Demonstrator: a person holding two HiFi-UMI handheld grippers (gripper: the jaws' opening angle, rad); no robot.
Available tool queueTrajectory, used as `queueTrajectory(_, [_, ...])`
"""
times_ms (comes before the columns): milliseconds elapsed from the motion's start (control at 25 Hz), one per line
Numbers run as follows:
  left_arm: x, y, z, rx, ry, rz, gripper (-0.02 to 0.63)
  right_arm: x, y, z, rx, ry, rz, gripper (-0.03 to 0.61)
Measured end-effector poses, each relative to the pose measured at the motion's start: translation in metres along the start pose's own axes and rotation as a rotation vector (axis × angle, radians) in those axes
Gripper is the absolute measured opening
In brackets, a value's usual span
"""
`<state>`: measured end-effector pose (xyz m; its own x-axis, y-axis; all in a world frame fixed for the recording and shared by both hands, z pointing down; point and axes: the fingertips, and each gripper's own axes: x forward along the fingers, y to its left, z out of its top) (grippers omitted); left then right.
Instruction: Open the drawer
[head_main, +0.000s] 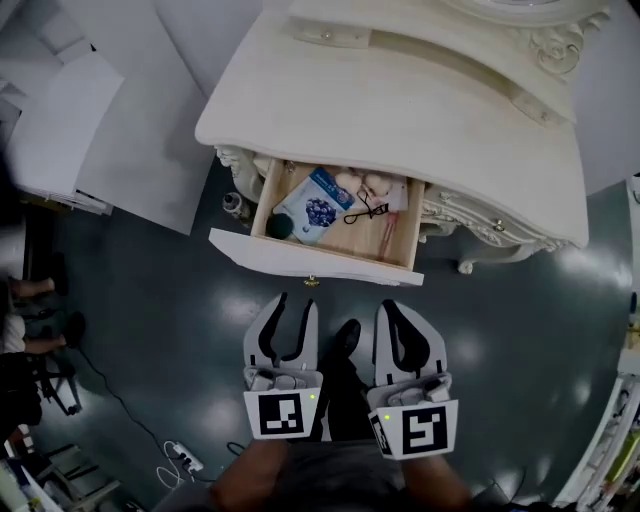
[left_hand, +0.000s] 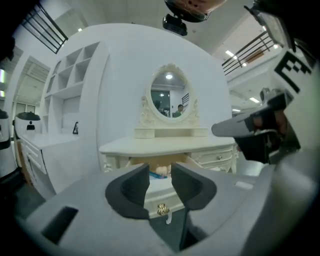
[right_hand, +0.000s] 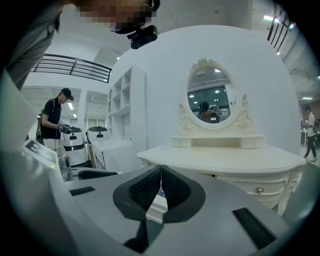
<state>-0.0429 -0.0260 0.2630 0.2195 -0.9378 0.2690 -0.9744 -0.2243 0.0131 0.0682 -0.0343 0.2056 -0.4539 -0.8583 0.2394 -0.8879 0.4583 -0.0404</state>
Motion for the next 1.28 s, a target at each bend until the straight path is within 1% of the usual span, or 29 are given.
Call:
queueTrajectory(80, [-0.015, 0.001, 0.032, 0.005, -0.035, -0.014, 0.12, -0.006, 0.008, 0.022, 0.002, -0.033, 0.002, 0.014])
queueTrajectory(160, [-0.026, 0.004, 0.062, 0.012, -0.064, -0.022, 0.108, -0.011, 0.014, 0.042, -0.01, -0.058, -0.001, 0.014])
queueTrajectory(280, [-0.044, 0.01, 0.098, 0.013, -0.086, -0.021, 0.083, -0.02, 0.02, 0.065, -0.038, -0.074, -0.002, 0.014])
queueTrajectory(360, [-0.055, 0.014, 0.119, 0.008, -0.107, -0.014, 0.036, -0.028, 0.024, 0.082, -0.024, -0.107, -0.004, 0.014])
queueTrajectory(400, [-0.059, 0.016, 0.129, 0.019, -0.123, -0.011, 0.022, -0.032, 0.027, 0.089, -0.02, -0.12, -0.003, 0.014])
queueTrajectory(520, [-0.075, 0.017, 0.154, 0.066, -0.163, -0.006, 0.015, -0.041, 0.037, 0.104, -0.036, -0.145, -0.002, 0.014])
queueTrajectory(600, [-0.085, 0.019, 0.166, 0.081, -0.175, 0.002, 0.015, -0.045, 0.04, 0.116, -0.048, -0.171, -0.008, 0.014])
queueTrajectory(720, [-0.097, 0.025, 0.183, 0.086, -0.214, 0.007, 0.015, -0.051, 0.048, 0.131, -0.073, -0.203, -0.011, 0.014])
queueTrajectory(880, [-0.11, 0.028, 0.198, 0.101, -0.258, -0.009, 0.015, -0.058, 0.063, 0.138, -0.088, -0.215, -0.002, 0.014])
queueTrajectory(1080, [-0.118, 0.025, 0.202, 0.122, -0.269, -0.014, 0.015, -0.067, 0.07, 0.142, -0.099, -0.23, -0.013, 0.013])
queueTrajectory(1280, [-0.12, 0.024, 0.202, 0.116, -0.268, -0.007, 0.015, -0.069, 0.067, 0.145, -0.109, -0.242, -0.024, 0.012])
